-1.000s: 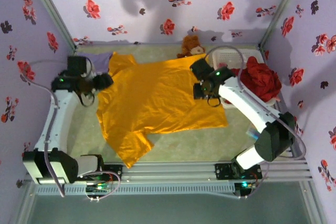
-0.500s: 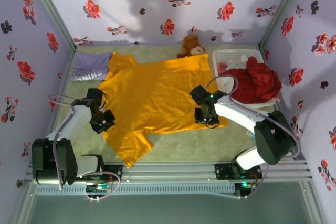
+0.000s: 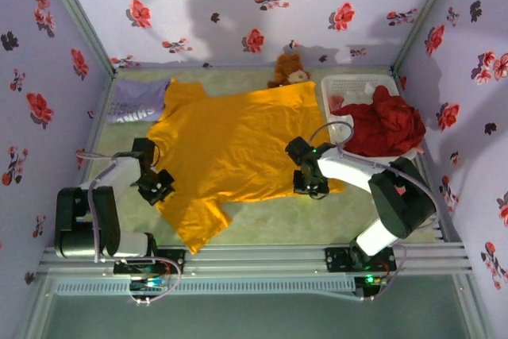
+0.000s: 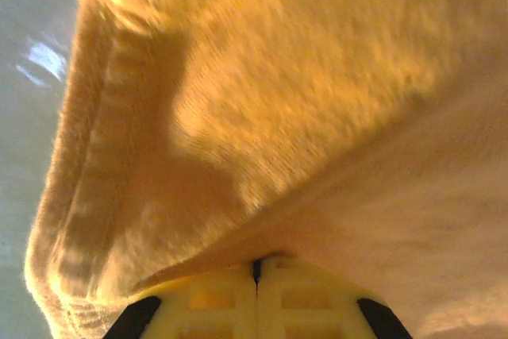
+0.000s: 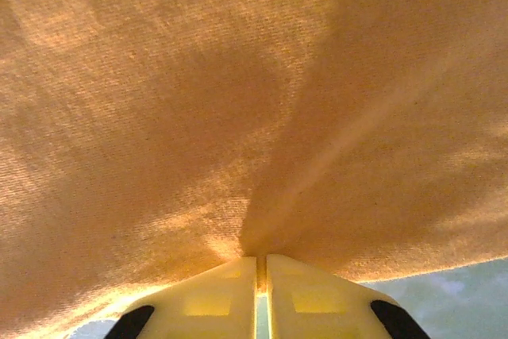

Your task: Fold and stack the t-shirts

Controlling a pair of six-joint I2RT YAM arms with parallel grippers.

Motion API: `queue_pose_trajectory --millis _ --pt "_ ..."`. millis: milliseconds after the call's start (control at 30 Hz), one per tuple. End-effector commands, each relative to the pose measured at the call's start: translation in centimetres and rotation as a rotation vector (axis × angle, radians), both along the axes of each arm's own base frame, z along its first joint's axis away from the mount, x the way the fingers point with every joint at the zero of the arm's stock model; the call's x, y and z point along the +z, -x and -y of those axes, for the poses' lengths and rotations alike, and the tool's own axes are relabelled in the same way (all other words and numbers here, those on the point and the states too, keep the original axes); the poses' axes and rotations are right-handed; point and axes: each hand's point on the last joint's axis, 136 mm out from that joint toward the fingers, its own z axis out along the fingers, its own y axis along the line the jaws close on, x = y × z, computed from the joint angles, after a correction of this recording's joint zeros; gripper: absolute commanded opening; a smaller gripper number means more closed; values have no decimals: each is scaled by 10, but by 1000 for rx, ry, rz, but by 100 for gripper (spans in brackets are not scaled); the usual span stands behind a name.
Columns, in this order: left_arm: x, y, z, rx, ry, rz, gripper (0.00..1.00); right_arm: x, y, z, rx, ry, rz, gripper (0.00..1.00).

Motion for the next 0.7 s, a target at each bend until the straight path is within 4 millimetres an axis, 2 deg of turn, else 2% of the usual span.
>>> queue_pose_trajectory --millis 0,233,333,433,500,600,667 --pt "-8 -10 -29 32 -87 5 0 -15 27 -5 7 -19 -103 11" --pt "-10 -25 -45 65 -38 -2 0 -12 54 -49 -1 -114 -141 10" --pt "-4 -30 -43 34 -11 -1 0 -2 53 -57 10 -107 -110 18" --pt "17 -32 -42 1 -13 28 0 24 44 -50 16 -87 -44 30" --pt "41 -30 -47 -23 -51 71 0 46 40 -45 3 -96 7 38" --pt "67 -17 -57 -51 -122 66 2 65 42 -29 -53 -102 40 41" --pt "73 -10 -59 -61 -134 33 8 66 48 -13 -101 -92 41 42"
